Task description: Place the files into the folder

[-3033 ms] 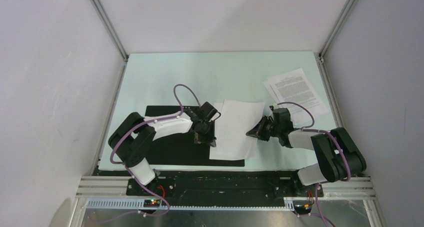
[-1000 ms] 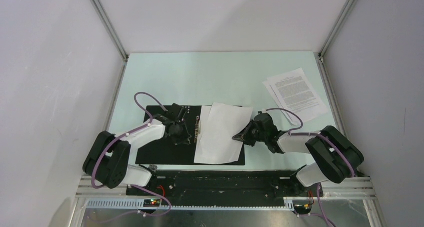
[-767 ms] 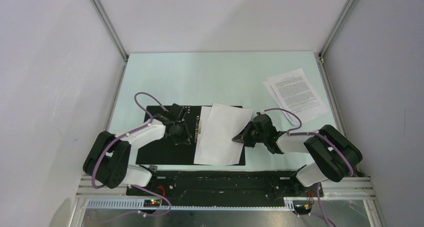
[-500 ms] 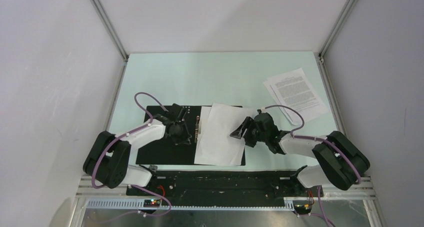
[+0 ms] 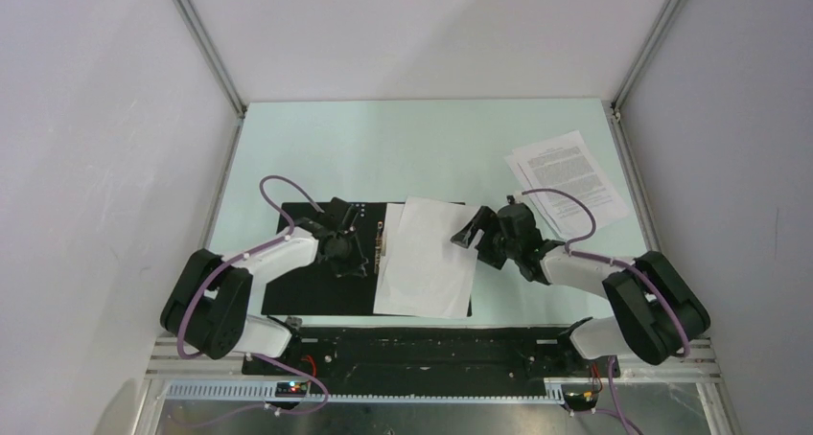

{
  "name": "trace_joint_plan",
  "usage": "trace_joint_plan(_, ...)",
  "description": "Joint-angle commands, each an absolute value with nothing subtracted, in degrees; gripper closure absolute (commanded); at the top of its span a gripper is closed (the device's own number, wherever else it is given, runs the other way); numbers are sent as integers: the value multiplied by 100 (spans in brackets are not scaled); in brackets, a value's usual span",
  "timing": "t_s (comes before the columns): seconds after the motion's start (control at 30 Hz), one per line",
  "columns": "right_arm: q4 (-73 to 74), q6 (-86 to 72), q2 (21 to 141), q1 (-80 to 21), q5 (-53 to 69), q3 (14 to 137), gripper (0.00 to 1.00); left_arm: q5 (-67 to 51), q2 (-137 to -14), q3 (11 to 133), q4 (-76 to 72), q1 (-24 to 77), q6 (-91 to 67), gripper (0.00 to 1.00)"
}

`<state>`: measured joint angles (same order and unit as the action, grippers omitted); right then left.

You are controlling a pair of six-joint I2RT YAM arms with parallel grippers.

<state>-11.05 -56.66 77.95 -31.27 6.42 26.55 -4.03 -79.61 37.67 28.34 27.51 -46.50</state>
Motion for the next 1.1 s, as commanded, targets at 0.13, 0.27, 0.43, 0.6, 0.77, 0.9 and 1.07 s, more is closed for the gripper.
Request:
trace_joint_plan(0.13,-955,-4941,8805,-2532,446,3188,14,-201,-8214,3704,2821,2792,-4416,100)
trace_joint_plan(0.27,-911,-4806,9112,-2380,442,3459,15,-160,-8206,3717,2843,2779,-4371,100)
trace_joint_plan(0.43,-659,-4741,9102,-2515,292,3567,19,-188,-8213,3734,2865,2772,-4368,100)
trace_joint_plan(0.6,-435,-4614,8932,-2668,-165,3568,25,-219,-8235,3772,2870,2777,-4381,100)
trace_joint_plan(0.77,-159,-4323,9015,-2804,-439,3789,36,-213,-8268,3806,2874,2777,-4369,100)
trace_joint_plan(0.9,157,-4178,9074,-3069,-774,4016,52,-225,-8281,3830,2882,2776,-4368,100)
trace_joint_plan(1.07,424,-4087,9075,-3337,-1008,4088,77,-260,-8253,3811,2882,2777,-4392,100)
